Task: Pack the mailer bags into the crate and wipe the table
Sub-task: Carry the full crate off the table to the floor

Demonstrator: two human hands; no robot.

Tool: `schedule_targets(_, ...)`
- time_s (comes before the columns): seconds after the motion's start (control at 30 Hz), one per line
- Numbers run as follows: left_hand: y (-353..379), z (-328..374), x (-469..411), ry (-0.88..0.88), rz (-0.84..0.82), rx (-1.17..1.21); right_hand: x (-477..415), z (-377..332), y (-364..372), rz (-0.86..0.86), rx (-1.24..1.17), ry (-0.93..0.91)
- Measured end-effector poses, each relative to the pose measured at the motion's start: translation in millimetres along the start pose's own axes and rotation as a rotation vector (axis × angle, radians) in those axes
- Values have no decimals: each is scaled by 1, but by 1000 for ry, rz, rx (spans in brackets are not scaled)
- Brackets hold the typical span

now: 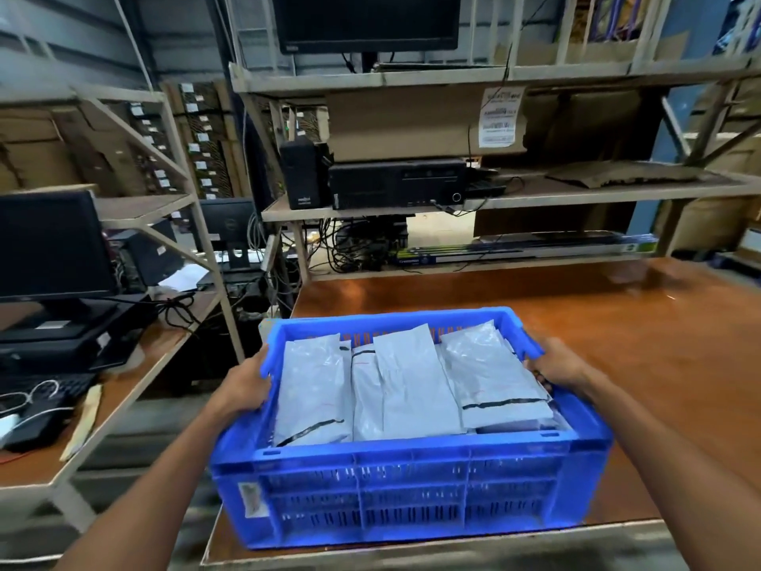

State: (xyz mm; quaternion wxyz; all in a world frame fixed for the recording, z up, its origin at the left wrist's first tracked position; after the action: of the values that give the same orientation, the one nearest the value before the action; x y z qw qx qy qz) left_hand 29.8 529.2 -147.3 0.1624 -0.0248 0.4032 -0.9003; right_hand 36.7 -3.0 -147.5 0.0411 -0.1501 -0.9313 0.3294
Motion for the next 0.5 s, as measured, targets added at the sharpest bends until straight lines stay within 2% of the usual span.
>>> schedule_targets(0.23, 64, 82, 18, 183, -87, 144, 45, 65, -113, 180, 29, 52)
schedule_targets(0.5, 185, 266, 109, 444, -272, 214, 202, 152, -319, 523, 27, 169)
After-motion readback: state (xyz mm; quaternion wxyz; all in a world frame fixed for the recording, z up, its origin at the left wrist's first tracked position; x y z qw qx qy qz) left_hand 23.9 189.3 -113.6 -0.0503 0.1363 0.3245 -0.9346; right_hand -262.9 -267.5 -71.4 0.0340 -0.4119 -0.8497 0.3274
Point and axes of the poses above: each hand's wrist, its own x-axis away from the middle knuckle, its own y-axis out of the palm, z = x × y, the point moved 8 cm from there along -x, towards the middle knuckle, and after that the axes turned 10 degrees about z, right-handed, at the moved point
